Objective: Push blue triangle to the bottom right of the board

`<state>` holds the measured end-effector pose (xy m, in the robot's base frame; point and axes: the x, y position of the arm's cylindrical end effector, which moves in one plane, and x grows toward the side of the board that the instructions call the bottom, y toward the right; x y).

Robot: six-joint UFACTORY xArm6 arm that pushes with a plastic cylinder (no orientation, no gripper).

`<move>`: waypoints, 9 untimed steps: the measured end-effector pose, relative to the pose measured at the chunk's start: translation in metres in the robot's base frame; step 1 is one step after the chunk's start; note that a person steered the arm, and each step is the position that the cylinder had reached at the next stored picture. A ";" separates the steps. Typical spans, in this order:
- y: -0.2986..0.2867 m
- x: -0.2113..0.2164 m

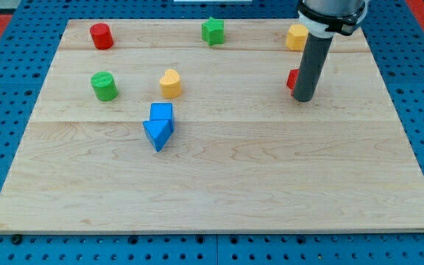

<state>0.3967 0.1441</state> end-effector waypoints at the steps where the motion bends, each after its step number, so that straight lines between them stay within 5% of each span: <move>1: -0.005 0.009; 7: -0.103 0.009; 9: -0.210 -0.008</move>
<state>0.3886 -0.0657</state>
